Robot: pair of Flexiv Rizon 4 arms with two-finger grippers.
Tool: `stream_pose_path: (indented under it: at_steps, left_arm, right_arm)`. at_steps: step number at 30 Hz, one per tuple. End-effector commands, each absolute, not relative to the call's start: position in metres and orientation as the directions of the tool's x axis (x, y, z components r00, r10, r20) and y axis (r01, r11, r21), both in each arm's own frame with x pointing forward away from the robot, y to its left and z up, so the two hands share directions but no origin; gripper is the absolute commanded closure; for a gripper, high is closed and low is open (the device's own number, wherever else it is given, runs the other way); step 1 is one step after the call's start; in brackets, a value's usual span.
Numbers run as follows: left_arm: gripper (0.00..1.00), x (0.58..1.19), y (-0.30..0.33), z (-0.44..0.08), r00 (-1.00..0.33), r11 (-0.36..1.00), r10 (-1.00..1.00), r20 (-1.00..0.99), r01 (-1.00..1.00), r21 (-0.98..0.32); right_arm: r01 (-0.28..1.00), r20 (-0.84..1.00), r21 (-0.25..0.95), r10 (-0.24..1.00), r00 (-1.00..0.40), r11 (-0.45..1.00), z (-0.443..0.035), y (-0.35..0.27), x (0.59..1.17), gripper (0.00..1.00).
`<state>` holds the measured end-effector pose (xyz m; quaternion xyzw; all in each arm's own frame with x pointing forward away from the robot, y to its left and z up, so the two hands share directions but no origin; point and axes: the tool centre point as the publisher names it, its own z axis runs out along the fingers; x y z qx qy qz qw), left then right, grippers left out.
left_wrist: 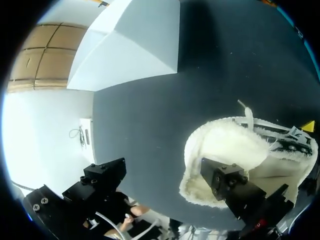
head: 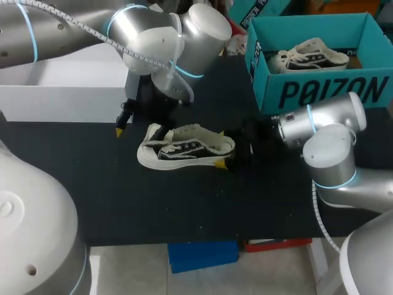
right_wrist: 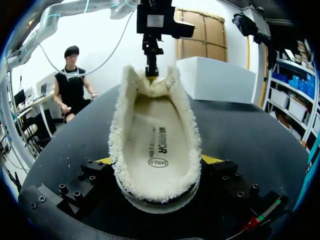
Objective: Take the shoe out of the shoebox, open the shoe tongue, remove and reinsert the insole, then place the shoe into the shoebox
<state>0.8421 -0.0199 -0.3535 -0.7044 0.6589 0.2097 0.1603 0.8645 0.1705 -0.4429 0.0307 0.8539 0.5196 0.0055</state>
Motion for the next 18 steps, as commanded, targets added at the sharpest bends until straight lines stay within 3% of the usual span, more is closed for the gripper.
stream_pose_path:
  at_steps: [1, 5, 11, 14, 15, 18]
  left_arm:
    - [0.00, 0.841, -0.017, -0.346, 0.021, -0.042, -0.896, -0.443, -0.998, 0.037]
    - [0.00, 0.838, -0.024, -0.325, -0.071, 0.071, -0.951, -0.302, -0.997, 0.012]
    - [0.00, 0.830, -0.044, -0.279, -0.351, 0.350, -0.936, 0.036, -0.936, -0.026]
    - [1.00, 0.826, -0.058, -0.265, -0.593, 0.610, -0.769, 0.237, -0.793, -0.005]
    - [1.00, 0.824, -0.062, -0.261, -0.668, 0.714, -0.653, 0.356, -0.700, -0.003]
    - [1.00, 0.817, -0.078, -0.257, -0.831, 0.882, -0.401, 0.385, -0.465, -0.084]
  right_arm:
    - [0.048, 0.023, 0.887, 0.060, -0.998, 0.459, -0.447, 0.172, 0.865, 1.00]
    - [0.048, 0.023, 0.887, 0.060, -0.998, 0.459, -0.447, 0.172, 0.865, 1.00]
    - [0.048, 0.023, 0.887, 0.060, -0.998, 0.459, -0.447, 0.172, 0.865, 1.00]
    - [0.048, 0.023, 0.887, 0.060, -0.998, 0.459, -0.447, 0.172, 0.865, 1.00]
    - [0.048, 0.023, 0.887, 0.060, -0.998, 0.459, -0.447, 0.172, 0.865, 1.00]
    - [0.048, 0.023, 0.887, 0.060, -0.998, 0.459, -0.447, 0.172, 0.865, 1.00]
